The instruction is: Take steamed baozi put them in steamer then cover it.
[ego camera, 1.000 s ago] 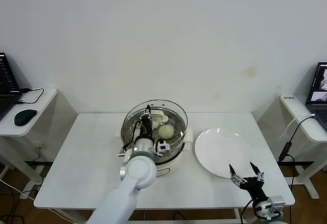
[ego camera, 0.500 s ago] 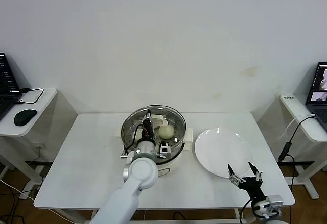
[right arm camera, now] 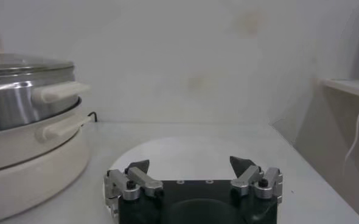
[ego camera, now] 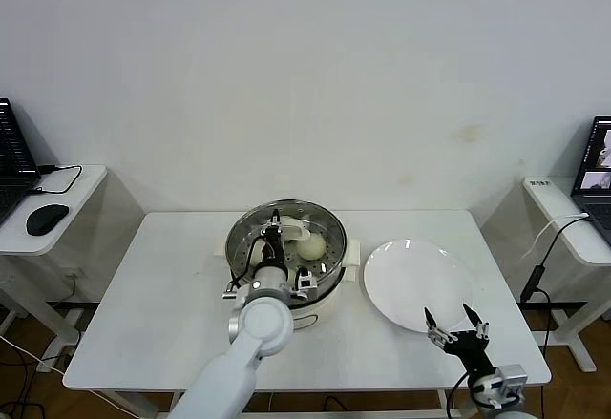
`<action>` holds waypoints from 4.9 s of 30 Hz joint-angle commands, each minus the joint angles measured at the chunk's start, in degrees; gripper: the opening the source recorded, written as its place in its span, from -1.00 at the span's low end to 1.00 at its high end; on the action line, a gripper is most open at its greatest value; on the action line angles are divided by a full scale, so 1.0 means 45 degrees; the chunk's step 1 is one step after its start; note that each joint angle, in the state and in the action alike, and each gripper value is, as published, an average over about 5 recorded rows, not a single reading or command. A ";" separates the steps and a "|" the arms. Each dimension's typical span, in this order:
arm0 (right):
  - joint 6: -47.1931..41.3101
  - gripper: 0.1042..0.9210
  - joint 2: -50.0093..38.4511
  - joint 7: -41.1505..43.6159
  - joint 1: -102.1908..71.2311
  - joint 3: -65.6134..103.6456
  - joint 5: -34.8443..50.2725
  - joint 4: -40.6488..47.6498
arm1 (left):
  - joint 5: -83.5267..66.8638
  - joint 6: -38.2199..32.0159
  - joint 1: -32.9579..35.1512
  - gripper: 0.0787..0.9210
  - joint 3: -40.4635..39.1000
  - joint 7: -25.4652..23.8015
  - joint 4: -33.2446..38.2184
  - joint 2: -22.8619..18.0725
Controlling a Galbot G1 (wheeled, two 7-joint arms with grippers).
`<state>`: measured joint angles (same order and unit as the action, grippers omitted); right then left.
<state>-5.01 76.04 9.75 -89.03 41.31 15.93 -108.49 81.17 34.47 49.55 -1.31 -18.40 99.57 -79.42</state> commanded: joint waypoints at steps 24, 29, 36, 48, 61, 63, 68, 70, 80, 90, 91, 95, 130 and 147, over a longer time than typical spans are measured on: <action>0.0063 0.76 0.0182 0.0047 -0.0156 -0.0041 -0.0133 -0.0080 | 0.0022 -0.0905 0.0602 -0.80 0.0114 0.0625 0.0041 -0.0067; 0.0059 0.76 0.0168 0.0047 -0.0148 -0.0040 -0.0128 -0.0067 | -0.0032 -0.0896 0.0627 -0.48 0.0145 0.0573 0.0369 -0.0007; 0.0058 0.76 0.0179 0.0047 -0.0092 -0.0055 -0.0133 0.0006 | -0.0172 -0.0824 0.0830 -0.01 0.0216 0.0232 0.1182 0.0132; 0.0055 0.76 0.0175 0.0048 -0.0118 0.0006 -0.0130 0.0051 | -0.0193 -0.0758 0.1337 0.73 0.0407 0.0087 0.2230 0.0369; -0.0027 0.76 0.0055 0.0097 -0.0221 -0.0038 -0.0076 -0.0077 | -0.0321 -0.0797 0.2541 0.77 0.1247 -0.0030 0.3661 0.1039; -0.0113 0.76 -0.0056 0.0078 -0.0300 -0.0137 -0.0015 -0.0195 | -0.0397 -0.0801 0.2906 0.77 0.1531 -0.0066 0.4046 0.1320; -0.0278 0.76 -0.0706 -0.0134 -0.0581 -0.0568 0.0220 -0.0656 | -0.0989 -0.0978 0.4113 0.77 0.2638 0.0275 0.5199 0.2070; -0.0339 0.76 -0.0947 -0.0264 -0.0644 -0.0745 0.0436 -0.0896 | -0.1633 -0.1223 0.4609 0.77 0.3603 0.0431 0.5807 0.2149; -0.0446 0.76 -0.1627 -0.0681 -0.0568 -0.1339 0.0625 -0.1438 | -1.1190 -0.3397 0.7516 0.77 0.9477 0.3356 0.6522 0.1170; -0.0461 0.76 -0.1662 -0.1042 -0.0519 -0.1512 0.1015 -0.1473 | -1.6760 -0.7077 1.0700 0.77 1.0203 0.4746 0.4834 0.0130; -0.0391 0.76 -0.1603 -0.1071 -0.0591 -0.1539 0.1006 -0.1453 | -1.6890 -0.7150 1.0870 0.77 1.0130 0.4780 0.4736 0.0093; -0.0289 0.76 -0.1356 -0.1400 -0.0773 -0.1699 0.0875 -0.1311 | -1.6902 -0.7408 1.1308 0.77 0.9691 0.4939 0.4320 0.0064; -0.1167 0.76 -0.1034 -0.1399 -0.1141 -0.2041 -0.0181 -0.1929 | -1.6933 -0.5189 1.2647 0.77 0.9096 0.4832 0.6010 -0.0131; -0.1146 0.76 -0.0918 -0.1361 -0.0958 -0.2041 -0.0556 -0.1899 | -1.6894 -0.5412 1.2742 0.77 0.9155 0.4793 0.6050 -0.0156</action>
